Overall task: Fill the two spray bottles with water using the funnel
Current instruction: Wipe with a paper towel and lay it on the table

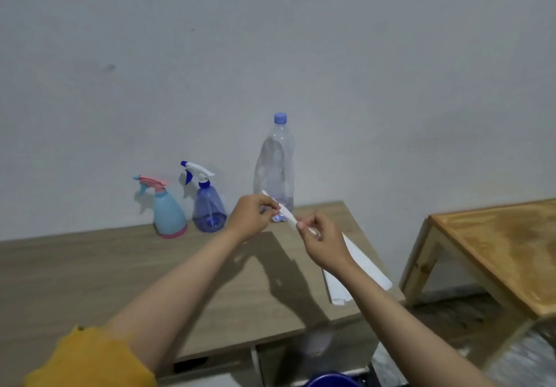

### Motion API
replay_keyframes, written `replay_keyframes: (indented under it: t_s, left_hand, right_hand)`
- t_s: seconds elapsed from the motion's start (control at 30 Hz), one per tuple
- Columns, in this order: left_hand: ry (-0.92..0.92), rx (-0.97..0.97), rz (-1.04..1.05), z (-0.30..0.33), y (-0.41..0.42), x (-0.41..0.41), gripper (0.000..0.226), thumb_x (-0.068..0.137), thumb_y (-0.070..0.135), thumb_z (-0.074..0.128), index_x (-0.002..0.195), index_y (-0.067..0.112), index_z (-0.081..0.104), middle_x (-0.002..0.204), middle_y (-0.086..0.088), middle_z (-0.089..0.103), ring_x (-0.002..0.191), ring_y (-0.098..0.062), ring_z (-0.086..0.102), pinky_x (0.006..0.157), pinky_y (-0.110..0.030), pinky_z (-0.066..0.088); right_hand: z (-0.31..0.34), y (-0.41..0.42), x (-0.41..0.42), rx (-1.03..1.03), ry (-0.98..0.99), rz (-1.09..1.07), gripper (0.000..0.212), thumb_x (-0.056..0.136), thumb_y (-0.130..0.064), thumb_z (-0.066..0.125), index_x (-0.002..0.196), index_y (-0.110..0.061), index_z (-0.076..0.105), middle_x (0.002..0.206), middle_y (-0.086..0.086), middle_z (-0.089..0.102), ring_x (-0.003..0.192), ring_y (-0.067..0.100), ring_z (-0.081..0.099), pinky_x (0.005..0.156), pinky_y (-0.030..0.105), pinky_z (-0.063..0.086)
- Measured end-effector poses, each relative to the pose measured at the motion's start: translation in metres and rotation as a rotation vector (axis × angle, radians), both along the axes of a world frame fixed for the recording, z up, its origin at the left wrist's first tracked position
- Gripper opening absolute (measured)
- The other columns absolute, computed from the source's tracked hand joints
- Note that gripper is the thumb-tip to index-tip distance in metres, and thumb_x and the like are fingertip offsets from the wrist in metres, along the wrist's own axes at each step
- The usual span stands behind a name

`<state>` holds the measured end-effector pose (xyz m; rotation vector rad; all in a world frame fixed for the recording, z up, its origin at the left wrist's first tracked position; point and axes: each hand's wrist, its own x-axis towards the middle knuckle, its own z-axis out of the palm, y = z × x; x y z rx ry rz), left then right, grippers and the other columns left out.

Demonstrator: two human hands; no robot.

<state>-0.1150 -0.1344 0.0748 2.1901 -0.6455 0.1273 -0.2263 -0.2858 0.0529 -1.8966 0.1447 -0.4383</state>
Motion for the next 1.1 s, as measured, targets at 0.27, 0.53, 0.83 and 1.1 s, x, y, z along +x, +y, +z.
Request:
replay_keyframes:
  t_s: [0.27,0.53,0.83,1.1]
  left_hand:
    - [0.074,0.036,0.07,-0.013,0.185,0.011,0.013,0.081,0.012,0.071,0.093,0.011,0.075,0.105,-0.001,0.072,0.097,-0.008,0.065,0.092,-0.017,0.043]
    - [0.132,0.131,0.108,-0.031,0.365,0.015,0.019,0.087,0.012,0.062,0.103,0.01,0.072,0.109,-0.003,0.071,0.104,-0.009,0.063,0.09,-0.017,0.042]
    - [0.306,0.166,0.242,-0.086,0.513,0.003,0.02,0.09,0.015,0.057,0.105,0.011,0.07,0.107,0.003,0.068,0.1,-0.008,0.061,0.085,-0.017,0.041]
    - [0.311,0.351,0.309,-0.14,0.578,-0.005,0.036,0.086,0.028,0.063,0.117,0.011,0.064,0.122,-0.005,0.063,0.111,-0.021,0.059,0.098,-0.031,0.045]
  right_hand:
    - [-0.029,0.178,0.018,0.004,-0.057,0.139,0.018,0.094,-0.011,0.055,0.079,-0.015,0.047,0.104,-0.006,0.067,0.097,-0.021,0.055,0.074,0.006,0.043]
    - [-0.064,0.352,0.042,-0.196,-0.101,0.197,0.026,0.096,-0.02,0.043,0.114,-0.012,0.061,0.106,-0.002,0.067,0.089,0.016,0.062,0.074,0.03,0.047]
    - [-0.102,0.492,0.047,-0.533,0.086,0.54,0.048,0.084,-0.01,0.038,0.13,-0.011,0.052,0.127,0.008,0.06,0.118,0.031,0.054,0.107,0.046,0.035]
    - [-0.131,0.543,0.046,-0.7,0.109,0.69,0.038,0.097,-0.035,0.038,0.122,-0.01,0.053,0.12,0.007,0.06,0.112,0.028,0.055,0.106,0.048,0.031]
